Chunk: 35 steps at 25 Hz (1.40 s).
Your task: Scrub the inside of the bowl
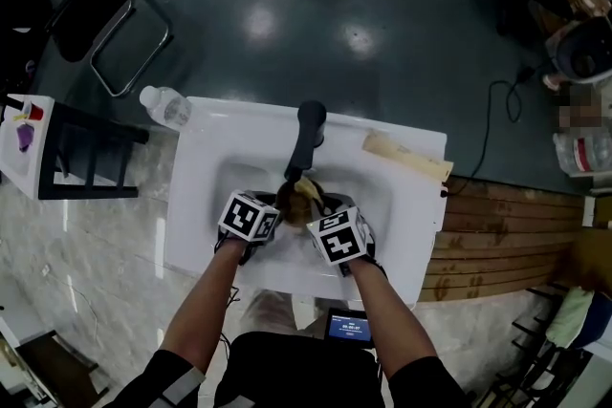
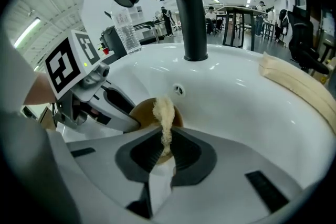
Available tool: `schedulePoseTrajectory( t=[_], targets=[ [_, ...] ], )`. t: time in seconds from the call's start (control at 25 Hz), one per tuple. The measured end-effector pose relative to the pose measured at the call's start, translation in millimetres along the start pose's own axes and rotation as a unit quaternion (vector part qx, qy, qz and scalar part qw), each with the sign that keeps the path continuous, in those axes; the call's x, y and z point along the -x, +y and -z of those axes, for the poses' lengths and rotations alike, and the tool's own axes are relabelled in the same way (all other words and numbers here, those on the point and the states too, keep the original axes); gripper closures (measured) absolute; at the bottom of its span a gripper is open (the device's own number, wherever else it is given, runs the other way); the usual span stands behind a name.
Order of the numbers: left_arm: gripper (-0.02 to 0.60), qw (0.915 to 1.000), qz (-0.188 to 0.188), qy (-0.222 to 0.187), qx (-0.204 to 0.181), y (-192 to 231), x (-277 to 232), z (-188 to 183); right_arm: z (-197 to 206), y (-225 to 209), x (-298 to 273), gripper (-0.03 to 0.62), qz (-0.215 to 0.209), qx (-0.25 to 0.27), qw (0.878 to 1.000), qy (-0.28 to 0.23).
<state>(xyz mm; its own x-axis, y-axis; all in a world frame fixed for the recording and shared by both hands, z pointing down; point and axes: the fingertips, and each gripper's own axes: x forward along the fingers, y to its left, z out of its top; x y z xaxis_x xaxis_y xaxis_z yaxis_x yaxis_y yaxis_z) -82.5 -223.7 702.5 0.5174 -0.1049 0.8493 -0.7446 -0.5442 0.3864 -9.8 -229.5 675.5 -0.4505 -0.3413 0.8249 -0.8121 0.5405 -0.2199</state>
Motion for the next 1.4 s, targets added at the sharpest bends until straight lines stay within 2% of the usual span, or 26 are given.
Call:
schedulePoseTrajectory(
  t=[0.08,0.16,0.32,0.48,0.68,0.76,1.0,1.16,1.4],
  targets=[
    [0.483,0.9999,0.001,-0.010,0.002,0,0,-2,-1,-2,-3,0.553,0.007,-0.005,1.000,0.006],
    [0.499,0.9998,0.004,-0.017,0.005,0,-1,-4,-4,-4,-4,0.553,0.015,-0.008,1.000,0.011],
    [0.508,0.9994,0.014,-0.023,0.019,0,-3,-4,-8,-1,-11,0.553,0.027,-0.009,0.999,0.020],
    [0.512,0.9996,0.012,-0.021,0.014,-2,-2,-5,-12,1,-20,0.553,0.042,-0.004,0.999,0.029],
    [0.514,0.9996,0.021,-0.016,0.014,-5,-9,2,-21,12,-30,0.553,0.037,0.018,0.999,0.031],
    [0.514,0.9994,0.020,-0.017,0.020,-4,-9,1,-23,17,-32,0.553,0.026,0.031,0.999,0.032],
    [0.518,0.9990,0.014,-0.013,0.041,0,-5,0,-20,39,-34,0.553,-0.041,0.049,0.997,0.037],
    [0.526,0.9986,0.007,-0.004,0.052,3,-4,2,-16,50,-32,0.553,-0.087,0.069,0.993,0.044],
    [0.537,0.9974,-0.006,-0.004,0.072,5,-6,2,-11,56,-24,0.553,-0.128,0.102,0.985,0.054]
  ],
)
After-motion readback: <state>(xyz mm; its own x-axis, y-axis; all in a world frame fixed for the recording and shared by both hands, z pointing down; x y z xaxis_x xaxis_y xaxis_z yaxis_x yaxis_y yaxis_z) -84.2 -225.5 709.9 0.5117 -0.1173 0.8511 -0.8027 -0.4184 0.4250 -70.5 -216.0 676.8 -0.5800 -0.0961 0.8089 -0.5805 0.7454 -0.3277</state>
